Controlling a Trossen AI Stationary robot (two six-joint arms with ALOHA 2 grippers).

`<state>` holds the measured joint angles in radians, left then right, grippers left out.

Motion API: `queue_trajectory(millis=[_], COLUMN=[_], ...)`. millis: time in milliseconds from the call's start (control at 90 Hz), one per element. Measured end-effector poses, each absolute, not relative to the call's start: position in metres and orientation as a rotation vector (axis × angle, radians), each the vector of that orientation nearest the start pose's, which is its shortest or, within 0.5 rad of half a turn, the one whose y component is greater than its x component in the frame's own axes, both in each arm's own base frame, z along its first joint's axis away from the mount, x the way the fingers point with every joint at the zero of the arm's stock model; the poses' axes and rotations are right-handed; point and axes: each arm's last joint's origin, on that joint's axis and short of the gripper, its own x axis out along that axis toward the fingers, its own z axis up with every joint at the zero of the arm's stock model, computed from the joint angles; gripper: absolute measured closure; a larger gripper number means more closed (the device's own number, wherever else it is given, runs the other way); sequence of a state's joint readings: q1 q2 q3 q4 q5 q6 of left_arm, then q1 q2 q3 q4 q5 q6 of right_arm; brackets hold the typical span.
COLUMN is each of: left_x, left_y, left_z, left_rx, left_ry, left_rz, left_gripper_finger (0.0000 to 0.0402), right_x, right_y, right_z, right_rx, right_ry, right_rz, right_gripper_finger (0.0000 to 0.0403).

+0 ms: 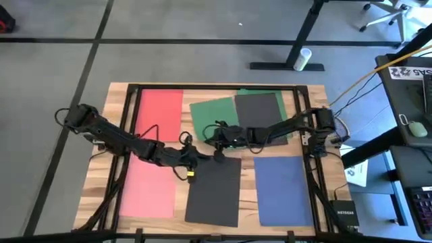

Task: Organize paper
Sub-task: Put the green paper on the top center of the table

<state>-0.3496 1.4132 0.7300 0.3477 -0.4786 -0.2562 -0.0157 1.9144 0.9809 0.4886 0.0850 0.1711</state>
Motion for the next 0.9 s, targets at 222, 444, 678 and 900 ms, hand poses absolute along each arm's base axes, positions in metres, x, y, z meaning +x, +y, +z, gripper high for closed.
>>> queue_trajectory(millis=[222, 444, 678, 900], left_x=[0.267, 0.264, 0.264, 0.263], left_y=[-0.084, -0.087, -0.089, -0.092], left_z=[0.217, 0.217, 0.217, 0.219], left_rx=[-0.155, -0.154, -0.153, -0.148], left_ry=[0.295, 0.295, 0.293, 0.277], left_rz=[0.173, 0.160, 0.151, 0.136], left_gripper_finger=[0.0402, 0.0402, 0.0402, 0.0402], right_x=[0.418, 0.426, 0.428, 0.427], right_y=[-0.027, -0.037, -0.024, -0.017], right_z=[0.145, 0.152, 0.151, 0.149], right_rx=[0.165, 0.180, 0.199, 0.217], right_ry=[0.465, 0.440, 0.456, 0.498], right_rz=[-0.182, -0.285, -0.176, -0.041], right_gripper_finger=[0.0403, 0.0403, 0.0399, 0.0341])
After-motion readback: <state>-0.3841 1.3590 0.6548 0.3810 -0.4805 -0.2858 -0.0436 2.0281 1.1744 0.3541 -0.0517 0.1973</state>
